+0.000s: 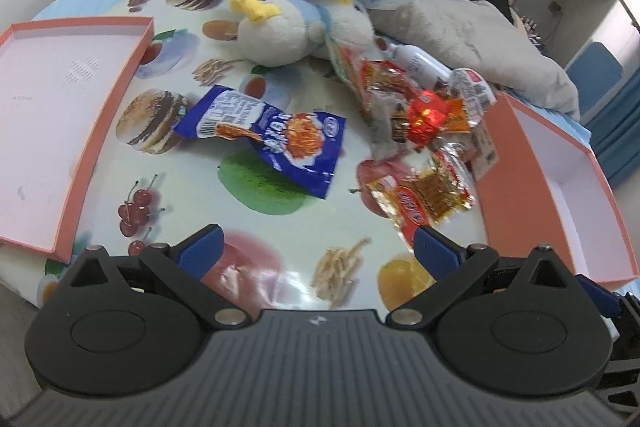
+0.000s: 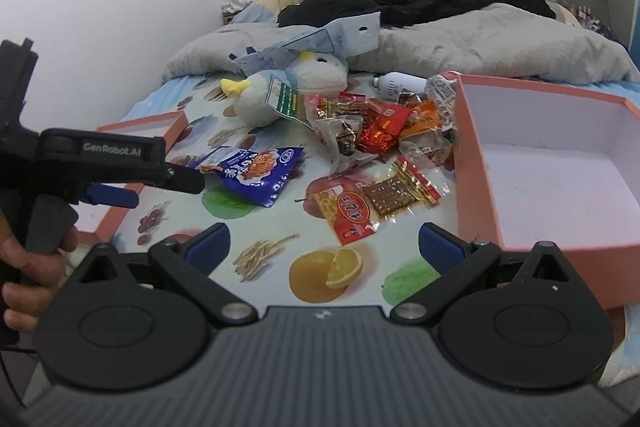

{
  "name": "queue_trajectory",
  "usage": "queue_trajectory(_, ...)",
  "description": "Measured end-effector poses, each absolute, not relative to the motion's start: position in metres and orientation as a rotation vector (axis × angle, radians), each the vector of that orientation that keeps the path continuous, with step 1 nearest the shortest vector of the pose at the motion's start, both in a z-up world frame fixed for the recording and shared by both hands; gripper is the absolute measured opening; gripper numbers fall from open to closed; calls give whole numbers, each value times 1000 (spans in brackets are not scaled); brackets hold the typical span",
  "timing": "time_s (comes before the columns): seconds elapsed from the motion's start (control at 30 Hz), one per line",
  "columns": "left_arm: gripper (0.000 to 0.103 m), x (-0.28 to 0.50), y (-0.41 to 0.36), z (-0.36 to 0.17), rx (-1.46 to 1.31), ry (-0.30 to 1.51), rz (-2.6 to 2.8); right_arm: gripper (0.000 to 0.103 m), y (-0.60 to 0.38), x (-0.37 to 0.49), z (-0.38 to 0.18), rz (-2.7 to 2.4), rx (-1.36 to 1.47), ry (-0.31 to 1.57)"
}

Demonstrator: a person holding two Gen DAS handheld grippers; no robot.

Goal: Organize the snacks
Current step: 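Grasp the blue noodle snack bag with left tool while right tool grasps brown snack pack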

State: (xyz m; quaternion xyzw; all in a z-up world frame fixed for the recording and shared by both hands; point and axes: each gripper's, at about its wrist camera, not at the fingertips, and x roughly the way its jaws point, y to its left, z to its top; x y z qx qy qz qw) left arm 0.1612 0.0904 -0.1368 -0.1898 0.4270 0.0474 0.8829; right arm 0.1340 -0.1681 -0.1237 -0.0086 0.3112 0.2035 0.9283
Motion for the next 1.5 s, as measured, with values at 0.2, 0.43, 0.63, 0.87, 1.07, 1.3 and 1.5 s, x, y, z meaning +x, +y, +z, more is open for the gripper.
queue_trajectory(0.2,102,175,113,-156,-452,885,117,101,-151,155,-135,429,-46,639)
queue_trajectory(0.43,102,197,138,-175,-560,874,148,101,-131,184,-145,440,-85,638)
queue_trajectory(0.63,102,215,154,-188,-624,847,154,101,-120,207,-156,438,-94,649)
queue_trajectory(0.87,102,234,167,-209,-736,832,156,101,-113,241,-175,398,-131,664)
queue_trajectory(1.07,102,249,172,-230,-796,858,162,101,-114,271,-195,341,-172,671)
queue_trajectory(1.3,102,260,165,-231,-754,859,179,102,-127,287,-217,392,-122,618)
queue_trajectory(1.5,101,267,162,-236,-759,848,208,102,-133,299,-233,362,-149,647)
